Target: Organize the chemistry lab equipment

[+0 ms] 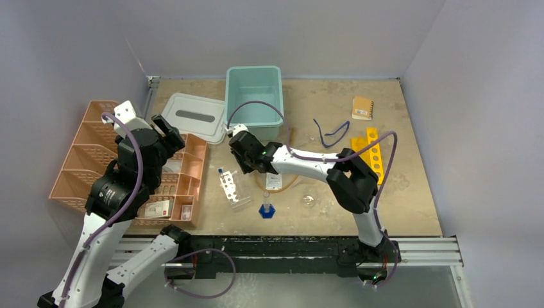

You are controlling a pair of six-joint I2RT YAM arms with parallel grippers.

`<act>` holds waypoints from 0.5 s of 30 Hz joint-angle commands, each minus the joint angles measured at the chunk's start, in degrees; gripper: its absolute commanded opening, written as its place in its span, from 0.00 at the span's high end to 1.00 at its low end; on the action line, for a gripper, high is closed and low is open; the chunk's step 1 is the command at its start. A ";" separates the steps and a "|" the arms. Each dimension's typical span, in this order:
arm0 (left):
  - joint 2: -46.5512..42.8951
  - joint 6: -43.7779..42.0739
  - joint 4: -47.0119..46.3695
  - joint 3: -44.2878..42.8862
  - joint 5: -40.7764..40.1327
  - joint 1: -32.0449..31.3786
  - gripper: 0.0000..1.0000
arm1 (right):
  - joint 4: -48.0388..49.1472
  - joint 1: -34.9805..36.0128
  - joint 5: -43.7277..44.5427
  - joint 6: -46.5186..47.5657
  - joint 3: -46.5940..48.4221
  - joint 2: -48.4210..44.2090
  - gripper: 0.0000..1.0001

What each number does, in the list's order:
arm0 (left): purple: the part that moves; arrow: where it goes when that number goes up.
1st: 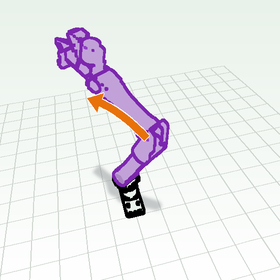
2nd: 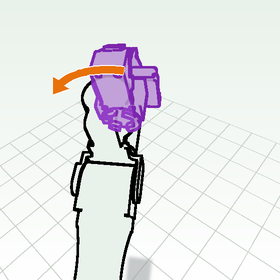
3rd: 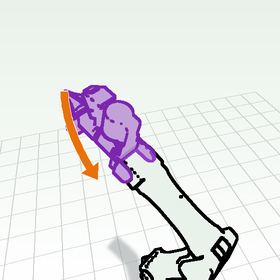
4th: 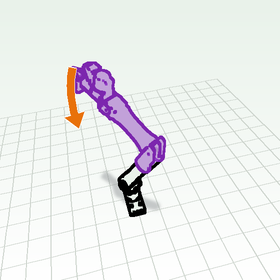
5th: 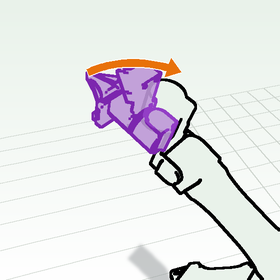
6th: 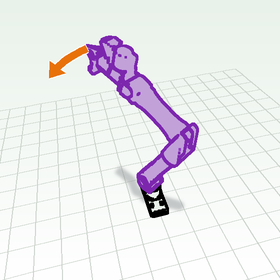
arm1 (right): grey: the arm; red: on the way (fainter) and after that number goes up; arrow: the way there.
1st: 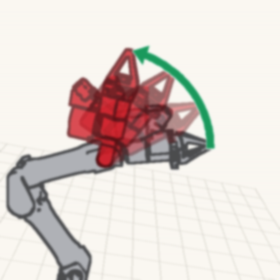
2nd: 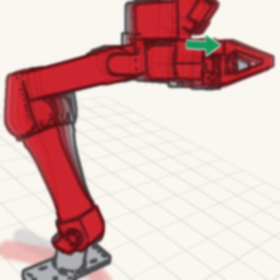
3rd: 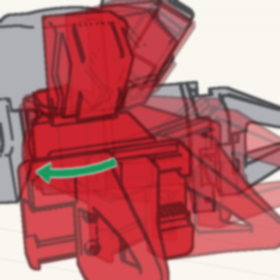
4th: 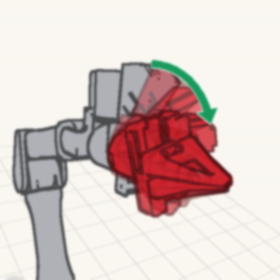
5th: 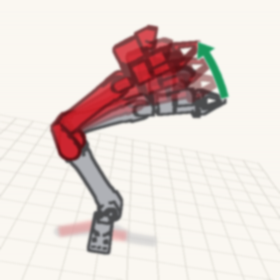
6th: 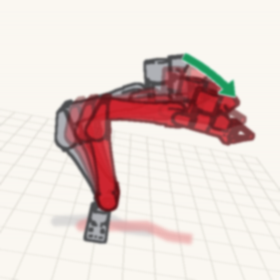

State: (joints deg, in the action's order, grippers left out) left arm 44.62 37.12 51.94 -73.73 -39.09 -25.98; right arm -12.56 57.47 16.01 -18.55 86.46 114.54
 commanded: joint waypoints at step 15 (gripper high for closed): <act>-0.58 3.73 -1.34 3.02 3.41 0.23 0.33 | -1.60 -0.81 -1.44 1.67 4.41 7.97 0.69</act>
State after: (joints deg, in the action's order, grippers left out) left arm 44.62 39.64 51.96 -71.18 -36.45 -25.98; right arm -14.76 57.30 15.29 -17.67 88.71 122.43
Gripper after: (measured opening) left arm 0.674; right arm 0.313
